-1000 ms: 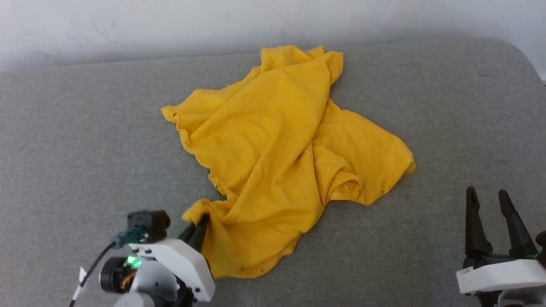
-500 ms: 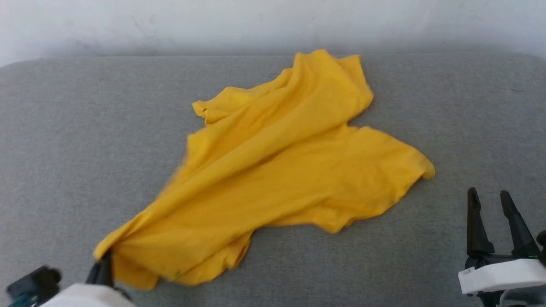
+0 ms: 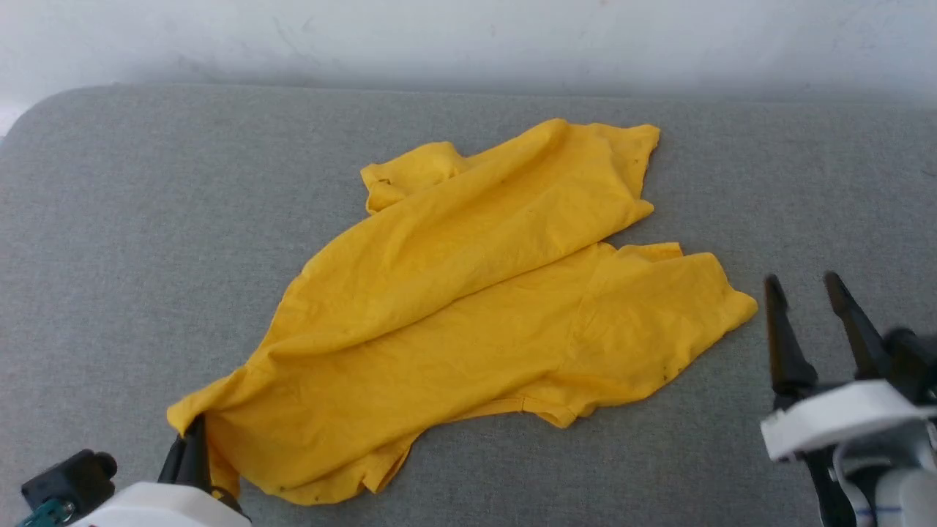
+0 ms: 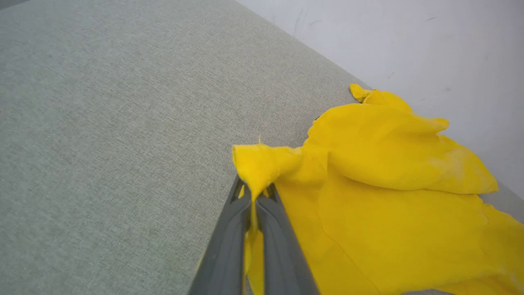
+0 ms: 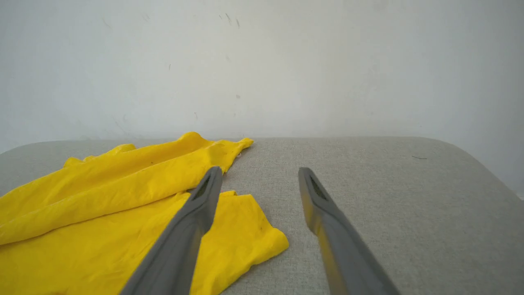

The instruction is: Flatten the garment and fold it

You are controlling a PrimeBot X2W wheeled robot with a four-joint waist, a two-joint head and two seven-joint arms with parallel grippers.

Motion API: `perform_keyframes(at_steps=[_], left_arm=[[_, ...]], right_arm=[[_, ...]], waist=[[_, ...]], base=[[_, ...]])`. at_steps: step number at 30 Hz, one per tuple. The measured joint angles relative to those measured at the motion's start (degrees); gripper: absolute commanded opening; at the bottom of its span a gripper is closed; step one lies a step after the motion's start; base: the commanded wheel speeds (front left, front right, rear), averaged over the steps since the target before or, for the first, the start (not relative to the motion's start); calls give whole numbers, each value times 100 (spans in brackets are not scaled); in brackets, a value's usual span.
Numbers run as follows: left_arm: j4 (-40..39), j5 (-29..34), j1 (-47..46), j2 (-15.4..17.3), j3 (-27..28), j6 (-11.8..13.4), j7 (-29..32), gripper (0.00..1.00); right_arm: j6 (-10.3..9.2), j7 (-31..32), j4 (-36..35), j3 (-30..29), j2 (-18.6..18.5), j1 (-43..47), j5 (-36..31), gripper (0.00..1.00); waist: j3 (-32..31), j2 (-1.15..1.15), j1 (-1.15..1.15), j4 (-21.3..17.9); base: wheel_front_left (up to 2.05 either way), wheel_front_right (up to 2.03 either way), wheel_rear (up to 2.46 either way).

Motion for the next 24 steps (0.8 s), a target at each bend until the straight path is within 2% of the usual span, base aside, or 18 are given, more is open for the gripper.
perform_keyframes(at_steps=[7,15,19,24], left_arm=[[-142,1,-268,-26,-236,-143,9,0],[-301,11,-603,-18,-442,-260,46,0],[-324,10,-712,11,-488,-344,55,0],[-315,10,-816,51,-514,-371,77,0]], right_arm=[[1,2001,-98,445,-56,-960,-448,100],[1,3962,480,748,-889,-1615,77,100],[0,4362,619,951,-1269,-1762,374,100],[0,4448,800,1152,-1541,-1895,675,100]], waist=[[246,0,1,-54],[677,0,1,8],[889,0,1,94],[1097,0,1,220]], base=[[0,0,0],[0,0,0],[0,0,0],[0,0,0]])
